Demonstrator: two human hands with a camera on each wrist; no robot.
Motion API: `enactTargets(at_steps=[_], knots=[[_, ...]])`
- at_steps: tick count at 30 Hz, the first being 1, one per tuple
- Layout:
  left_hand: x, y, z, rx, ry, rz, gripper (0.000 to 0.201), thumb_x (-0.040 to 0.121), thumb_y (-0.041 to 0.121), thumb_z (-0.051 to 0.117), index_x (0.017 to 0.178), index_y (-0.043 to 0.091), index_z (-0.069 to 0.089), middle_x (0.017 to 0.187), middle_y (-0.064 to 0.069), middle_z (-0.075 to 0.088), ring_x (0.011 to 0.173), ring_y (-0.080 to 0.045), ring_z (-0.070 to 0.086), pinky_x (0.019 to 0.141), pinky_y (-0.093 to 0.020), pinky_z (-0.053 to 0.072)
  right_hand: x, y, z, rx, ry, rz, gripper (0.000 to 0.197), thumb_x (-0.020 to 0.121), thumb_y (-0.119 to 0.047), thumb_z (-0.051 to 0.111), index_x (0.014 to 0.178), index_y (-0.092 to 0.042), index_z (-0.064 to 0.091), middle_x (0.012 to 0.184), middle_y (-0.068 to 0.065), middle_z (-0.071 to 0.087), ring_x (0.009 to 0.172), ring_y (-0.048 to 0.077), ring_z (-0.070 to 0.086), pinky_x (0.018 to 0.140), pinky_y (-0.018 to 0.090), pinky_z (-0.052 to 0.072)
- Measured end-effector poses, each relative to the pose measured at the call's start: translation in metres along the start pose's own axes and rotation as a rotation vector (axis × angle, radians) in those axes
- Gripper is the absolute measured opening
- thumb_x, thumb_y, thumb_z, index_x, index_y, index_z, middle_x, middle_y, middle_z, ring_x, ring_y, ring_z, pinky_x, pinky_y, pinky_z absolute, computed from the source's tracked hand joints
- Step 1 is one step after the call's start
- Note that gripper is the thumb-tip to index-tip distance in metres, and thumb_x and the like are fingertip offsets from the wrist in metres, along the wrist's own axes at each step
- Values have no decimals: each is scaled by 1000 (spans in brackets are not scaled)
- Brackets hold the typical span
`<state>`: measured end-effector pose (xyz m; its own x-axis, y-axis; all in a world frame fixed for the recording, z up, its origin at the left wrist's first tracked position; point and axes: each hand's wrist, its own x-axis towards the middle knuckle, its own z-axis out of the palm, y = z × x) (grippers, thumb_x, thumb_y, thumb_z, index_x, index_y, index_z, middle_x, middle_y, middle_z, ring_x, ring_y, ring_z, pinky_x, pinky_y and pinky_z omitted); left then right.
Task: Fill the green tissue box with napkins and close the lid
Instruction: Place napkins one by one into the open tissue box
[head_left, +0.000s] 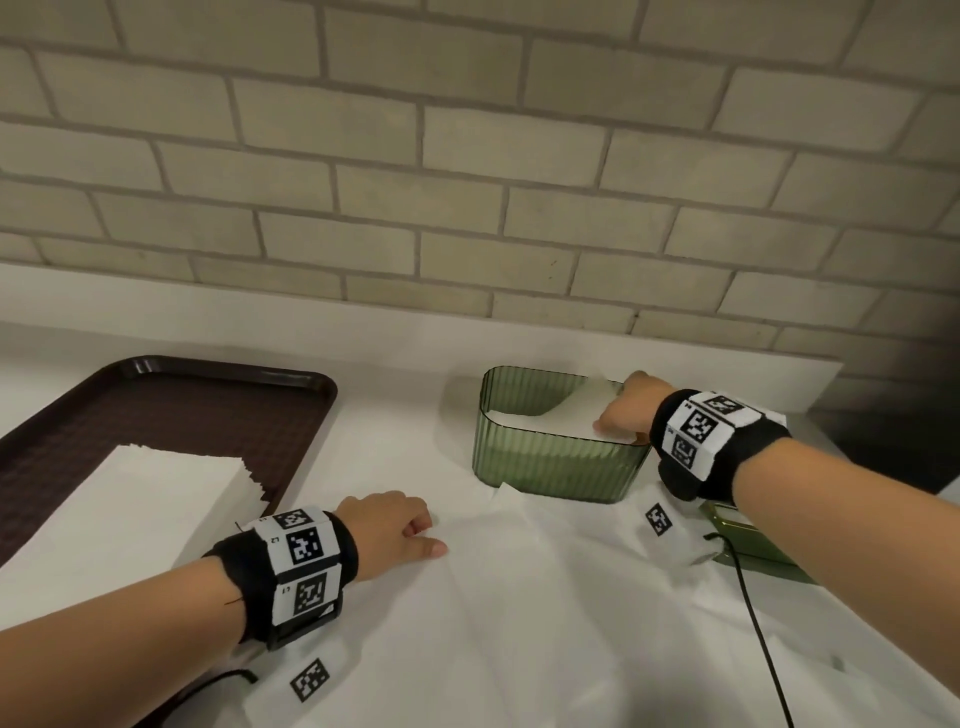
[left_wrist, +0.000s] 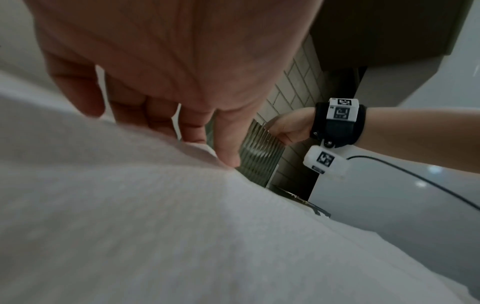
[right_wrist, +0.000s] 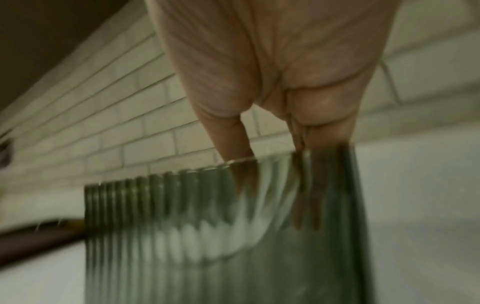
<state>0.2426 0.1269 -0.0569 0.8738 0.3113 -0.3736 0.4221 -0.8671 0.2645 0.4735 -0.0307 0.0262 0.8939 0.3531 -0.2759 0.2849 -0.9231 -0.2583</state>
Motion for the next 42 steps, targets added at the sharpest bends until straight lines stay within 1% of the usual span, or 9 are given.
enactTargets(at_steps=[5, 8, 13, 21, 26, 31, 34, 37, 42], knots=[[-11, -1, -12, -36, 104, 73, 19, 93, 47, 46, 95, 28, 50, 86, 15, 46, 87, -9, 44, 88, -27, 34, -1, -3, -9, -322, 254, -326, 47, 85, -10, 59, 129, -3, 46, 126, 18, 48, 113, 31, 52, 88, 30, 44], [-19, -2, -20, -142, 152, 112, 12, 89, 41, 57, 86, 37, 46, 79, 21, 50, 87, -5, 49, 87, -22, 34, -2, -8, -7, -363, 111, -436, 47, 82, -18, 70, 127, -12, 57, 128, 9, 54, 116, 24, 53, 94, 27, 42], [-36, -4, -26, -243, 167, 182, 37, 86, 29, 65, 102, 52, 41, 85, 19, 59, 86, 5, 55, 96, -22, 32, 6, -14, -1, -460, -238, -326, 66, 82, -33, 70, 141, -18, 43, 143, 0, 45, 126, 20, 47, 100, 27, 40], [-50, -5, -24, -65, 230, 238, 28, 90, 34, 58, 104, 56, 47, 81, 18, 47, 84, 7, 47, 101, -23, 20, 27, -15, 17, -698, -252, -248, 46, 103, -17, 30, 148, -12, 26, 156, 4, 23, 143, 18, 25, 111, 24, 22], [-53, -9, -25, -1, 264, 198, 16, 86, 47, 58, 103, 44, 58, 78, 18, 48, 83, 5, 50, 90, -21, 17, 26, -14, 16, -692, -134, -340, 42, 94, -30, 47, 129, -8, 55, 134, 10, 55, 117, 24, 55, 101, 32, 44], [-64, -11, -32, -227, 369, 229, 15, 75, 53, 68, 71, 45, 55, 81, 15, 59, 85, 1, 56, 91, -21, 33, -22, -14, 5, -10, 133, -499, 27, 83, -38, 66, 104, -21, 65, 103, 2, 64, 96, 19, 60, 81, 23, 45], [-74, -12, -36, -442, 407, 257, 10, 74, 38, 76, 75, 32, 67, 84, 6, 69, 83, -6, 62, 88, -27, 47, -81, -5, 12, 423, -106, -657, 22, 77, -46, 69, 93, -31, 66, 90, -1, 69, 87, 16, 67, 81, 32, 55], [-87, -10, -42, -598, 420, 307, 11, 72, 35, 78, 77, 30, 70, 87, -1, 70, 81, -11, 64, 85, -29, 49, -138, 6, 32, 460, -378, -763, 37, 76, -44, 70, 111, -31, 63, 109, -5, 68, 101, 3, 63, 88, 23, 51], [-113, 3, -47, -872, 515, 350, 12, 69, 32, 77, 75, 23, 71, 82, 0, 71, 70, -6, 62, 68, -10, 46, -182, 27, 65, 450, -384, -762, 47, 66, -42, 79, 109, -34, 65, 111, -16, 67, 105, 0, 60, 95, 28, 47]])
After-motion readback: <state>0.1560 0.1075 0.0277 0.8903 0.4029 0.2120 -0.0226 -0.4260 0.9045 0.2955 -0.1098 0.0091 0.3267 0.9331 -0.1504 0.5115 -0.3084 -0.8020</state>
